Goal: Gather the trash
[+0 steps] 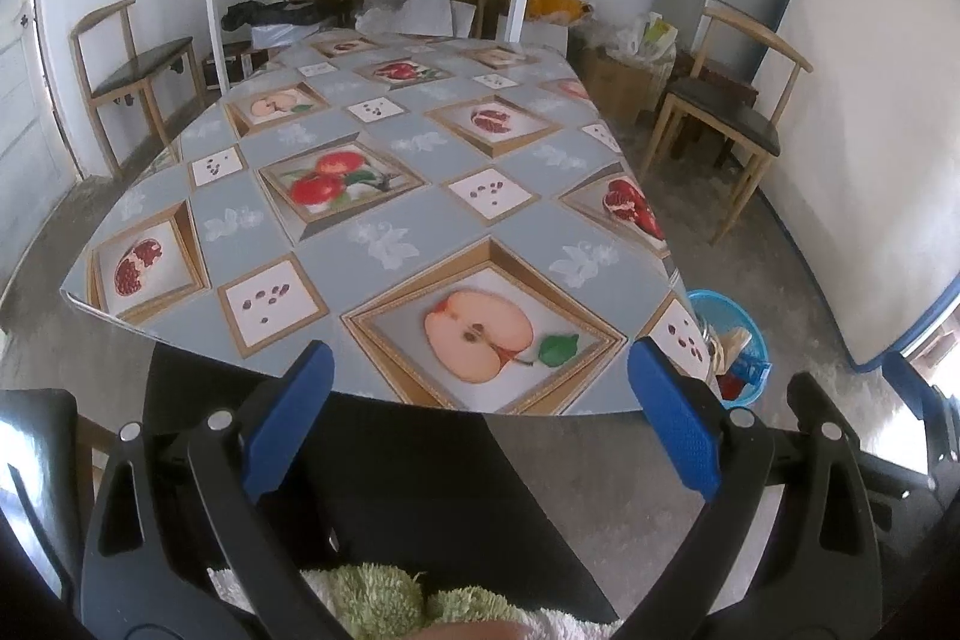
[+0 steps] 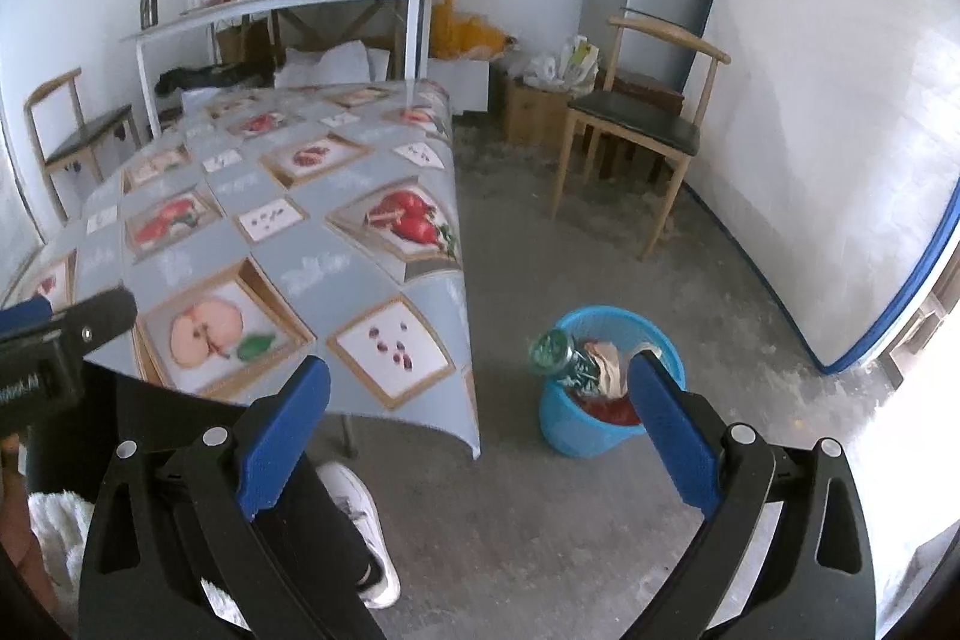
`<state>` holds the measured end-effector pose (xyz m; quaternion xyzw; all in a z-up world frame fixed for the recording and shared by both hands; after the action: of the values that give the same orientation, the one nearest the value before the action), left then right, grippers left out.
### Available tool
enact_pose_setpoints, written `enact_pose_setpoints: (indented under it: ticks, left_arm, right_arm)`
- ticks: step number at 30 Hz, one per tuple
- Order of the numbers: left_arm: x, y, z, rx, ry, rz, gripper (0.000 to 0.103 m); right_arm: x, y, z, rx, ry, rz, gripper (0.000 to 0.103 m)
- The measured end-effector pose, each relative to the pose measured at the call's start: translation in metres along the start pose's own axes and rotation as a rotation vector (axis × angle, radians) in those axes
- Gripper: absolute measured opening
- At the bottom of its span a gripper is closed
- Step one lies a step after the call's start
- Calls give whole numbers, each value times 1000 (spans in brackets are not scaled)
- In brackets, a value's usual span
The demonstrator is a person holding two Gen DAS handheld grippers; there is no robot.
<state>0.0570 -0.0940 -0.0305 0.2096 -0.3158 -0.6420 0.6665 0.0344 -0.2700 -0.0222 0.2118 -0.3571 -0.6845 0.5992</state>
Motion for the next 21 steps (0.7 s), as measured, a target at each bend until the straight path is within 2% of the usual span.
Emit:
enact_pose_setpoints:
  ticks: [10, 21]
  left_arm:
    - [15, -7, -10, -55, 21, -68, 94]
    - [33, -13, -25, -112, 5, -107, 95]
  right_arm:
    - [18, -16, -6, -53, -39, -56, 96]
    - [36, -20, -19, -82, -63, -81, 96]
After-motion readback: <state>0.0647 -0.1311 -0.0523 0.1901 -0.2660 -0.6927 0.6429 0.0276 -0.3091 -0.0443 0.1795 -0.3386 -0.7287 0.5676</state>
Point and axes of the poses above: each gripper's, at about its wrist camera, not at the fingertips, and z roughly against the way its jaws point, x to its right, y to its top, the point moved 4 cm from there along -z, roughly the way its jaws point, and after that the axes turned 3 degrees about z, right-handed, at the moved point
